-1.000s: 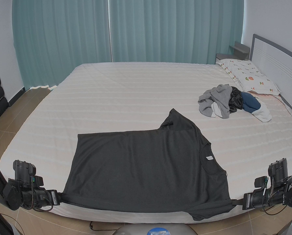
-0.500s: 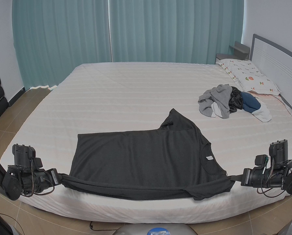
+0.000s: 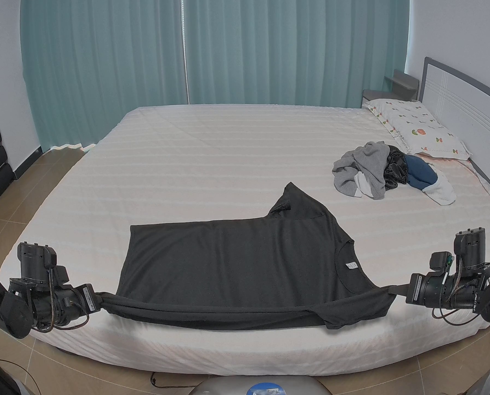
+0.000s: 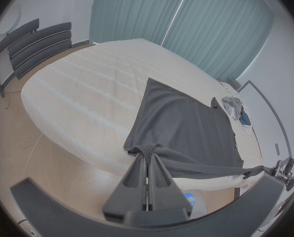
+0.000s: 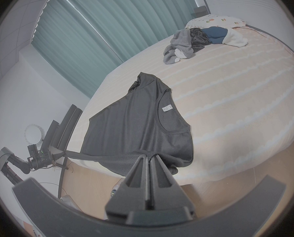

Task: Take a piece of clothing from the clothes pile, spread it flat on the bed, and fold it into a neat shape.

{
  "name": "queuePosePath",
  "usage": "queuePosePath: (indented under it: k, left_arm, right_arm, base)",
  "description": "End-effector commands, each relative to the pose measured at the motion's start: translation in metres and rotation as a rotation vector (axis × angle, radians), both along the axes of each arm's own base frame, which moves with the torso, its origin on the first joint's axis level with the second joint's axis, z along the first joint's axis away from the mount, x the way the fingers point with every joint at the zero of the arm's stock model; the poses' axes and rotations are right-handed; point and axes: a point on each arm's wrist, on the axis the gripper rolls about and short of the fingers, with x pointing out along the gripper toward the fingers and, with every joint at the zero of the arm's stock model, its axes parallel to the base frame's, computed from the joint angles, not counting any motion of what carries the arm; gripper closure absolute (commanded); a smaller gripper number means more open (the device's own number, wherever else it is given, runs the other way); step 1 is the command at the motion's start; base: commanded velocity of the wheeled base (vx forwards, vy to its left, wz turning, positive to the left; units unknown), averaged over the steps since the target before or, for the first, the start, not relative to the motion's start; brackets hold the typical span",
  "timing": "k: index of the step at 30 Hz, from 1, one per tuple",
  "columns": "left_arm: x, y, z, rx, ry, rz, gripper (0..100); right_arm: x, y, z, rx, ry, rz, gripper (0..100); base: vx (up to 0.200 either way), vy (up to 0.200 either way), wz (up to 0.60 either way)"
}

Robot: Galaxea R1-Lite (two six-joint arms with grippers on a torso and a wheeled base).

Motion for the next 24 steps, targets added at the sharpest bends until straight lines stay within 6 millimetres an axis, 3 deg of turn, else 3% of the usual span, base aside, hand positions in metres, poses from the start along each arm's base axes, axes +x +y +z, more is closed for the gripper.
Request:
queuePosePath:
  k: [1, 11, 19, 24]
  left_arm:
    - [0.004, 0.0, 0.001, 0.0, 0.005, -0.002, 100]
    - [0.037, 0.001, -0.008, -0.001, 0.053, 0.005, 100]
    - [0.068, 0.002, -0.016, -0.004, 0.064, 0.006, 100]
    - [0.072, 0.003, -0.011, -0.002, 0.043, 0.007, 100]
  right_arm:
    - [0.001, 0.0, 0.0, 0.001, -0.001, 0.0, 100]
    - [0.019, 0.003, -0.003, 0.002, 0.003, 0.004, 100]
    - [0.055, 0.006, -0.017, 0.001, 0.023, -0.003, 100]
    - [0.065, 0.008, -0.011, 0.053, 0.013, -0.042, 100]
  base:
    - [0.0, 0.0, 0.0]
    - [0.0, 0.0, 0.0]
    - [0.0, 0.0, 0.0]
    - [0.0, 0.0, 0.0]
